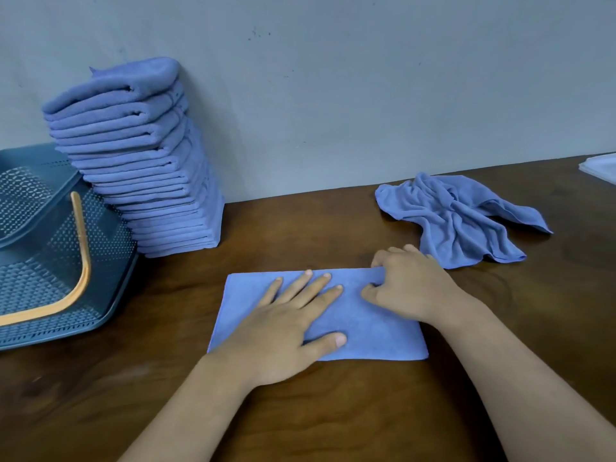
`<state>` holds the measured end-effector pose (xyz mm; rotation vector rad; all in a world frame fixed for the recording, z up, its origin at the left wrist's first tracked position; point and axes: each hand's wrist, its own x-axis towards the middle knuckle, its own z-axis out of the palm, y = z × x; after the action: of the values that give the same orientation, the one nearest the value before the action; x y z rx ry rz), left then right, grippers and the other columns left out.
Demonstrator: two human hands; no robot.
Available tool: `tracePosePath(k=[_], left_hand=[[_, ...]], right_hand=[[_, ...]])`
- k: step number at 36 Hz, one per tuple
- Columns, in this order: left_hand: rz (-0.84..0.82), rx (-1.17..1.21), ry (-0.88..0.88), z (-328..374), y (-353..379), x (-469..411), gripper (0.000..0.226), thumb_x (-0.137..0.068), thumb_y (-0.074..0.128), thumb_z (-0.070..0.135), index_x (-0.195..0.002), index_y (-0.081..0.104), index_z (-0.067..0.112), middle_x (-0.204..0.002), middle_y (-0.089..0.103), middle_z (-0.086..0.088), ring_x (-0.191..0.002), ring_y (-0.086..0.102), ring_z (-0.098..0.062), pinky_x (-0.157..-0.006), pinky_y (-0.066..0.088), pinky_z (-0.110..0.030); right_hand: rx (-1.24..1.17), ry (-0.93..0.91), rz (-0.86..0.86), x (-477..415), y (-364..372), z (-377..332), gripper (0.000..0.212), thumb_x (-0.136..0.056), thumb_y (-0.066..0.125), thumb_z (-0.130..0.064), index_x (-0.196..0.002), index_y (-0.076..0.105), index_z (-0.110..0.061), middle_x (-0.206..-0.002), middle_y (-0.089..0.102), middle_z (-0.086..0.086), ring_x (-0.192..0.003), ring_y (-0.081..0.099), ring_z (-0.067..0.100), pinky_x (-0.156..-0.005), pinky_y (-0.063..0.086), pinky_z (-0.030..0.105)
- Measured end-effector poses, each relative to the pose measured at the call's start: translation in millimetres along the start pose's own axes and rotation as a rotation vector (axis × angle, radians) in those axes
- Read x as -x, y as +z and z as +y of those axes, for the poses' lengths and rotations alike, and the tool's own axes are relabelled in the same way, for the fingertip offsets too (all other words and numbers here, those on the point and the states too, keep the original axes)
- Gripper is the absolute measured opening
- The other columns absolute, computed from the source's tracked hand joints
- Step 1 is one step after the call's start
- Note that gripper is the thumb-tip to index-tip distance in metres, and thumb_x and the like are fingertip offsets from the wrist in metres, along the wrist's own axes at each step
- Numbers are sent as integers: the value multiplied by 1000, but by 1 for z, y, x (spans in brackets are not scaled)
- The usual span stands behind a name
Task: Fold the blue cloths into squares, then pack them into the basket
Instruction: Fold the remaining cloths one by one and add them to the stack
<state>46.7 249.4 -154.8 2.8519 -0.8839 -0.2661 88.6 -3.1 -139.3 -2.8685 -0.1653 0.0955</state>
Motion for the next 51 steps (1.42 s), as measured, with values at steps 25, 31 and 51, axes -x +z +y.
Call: tracePosePath(k=[25,31,51], left_hand=[[16,12,-5,-2,1,-3,74,-98,13,82,-162,-12,55,-168,-24,31,-151,-33,6,-131,-10,-46],[39,33,-25,16,6,-7,72,-101,14,79,-163,-11,52,-170,-23,27,-152,-32,3,-131,-10,-47],[132,237,-170,-75,-4,76,83,-88,37,91,-161,19,56,-165,-5,43,-150,-14,19,-130,-6,-29]], right_hand=[[-784,48,55,60,11,12,41,-98,72,-32,-133,61,-52,-124,65,-29,-119,59,-8,-102,48,25],[-759,71,41,53,7,28,59,-98,74,-28,-150,52,-44,-146,53,-28,-140,44,-5,-119,38,29],[-613,92,-54,59,-10,44,73,-97,74,-31,-156,38,-54,-163,28,-34,-153,24,-2,-125,27,31]])
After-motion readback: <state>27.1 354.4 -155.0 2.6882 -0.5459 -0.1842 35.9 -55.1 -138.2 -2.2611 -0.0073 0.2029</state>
